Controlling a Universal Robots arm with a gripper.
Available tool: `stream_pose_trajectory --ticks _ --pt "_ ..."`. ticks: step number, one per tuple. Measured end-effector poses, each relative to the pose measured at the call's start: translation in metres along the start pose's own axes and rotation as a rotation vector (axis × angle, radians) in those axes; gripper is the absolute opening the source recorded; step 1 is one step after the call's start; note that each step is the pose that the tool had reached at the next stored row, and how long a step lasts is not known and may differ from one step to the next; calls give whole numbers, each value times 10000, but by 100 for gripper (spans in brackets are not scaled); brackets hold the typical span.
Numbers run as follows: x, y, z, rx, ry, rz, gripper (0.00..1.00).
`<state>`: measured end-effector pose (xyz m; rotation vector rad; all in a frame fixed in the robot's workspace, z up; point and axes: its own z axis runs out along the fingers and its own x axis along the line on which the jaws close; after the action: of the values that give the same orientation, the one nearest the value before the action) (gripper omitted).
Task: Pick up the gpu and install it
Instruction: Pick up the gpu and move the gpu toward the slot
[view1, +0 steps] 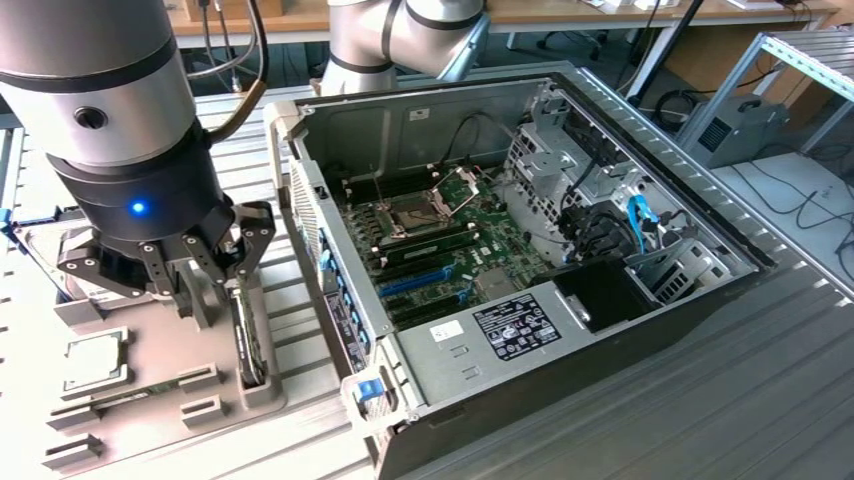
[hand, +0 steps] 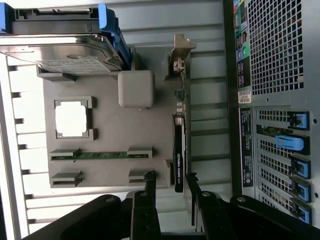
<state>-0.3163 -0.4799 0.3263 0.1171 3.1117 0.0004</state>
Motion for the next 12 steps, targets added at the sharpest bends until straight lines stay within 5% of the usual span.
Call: stream_pose_trajectory --ticks 12 --pt "-3 0 42 0 0 0 36"
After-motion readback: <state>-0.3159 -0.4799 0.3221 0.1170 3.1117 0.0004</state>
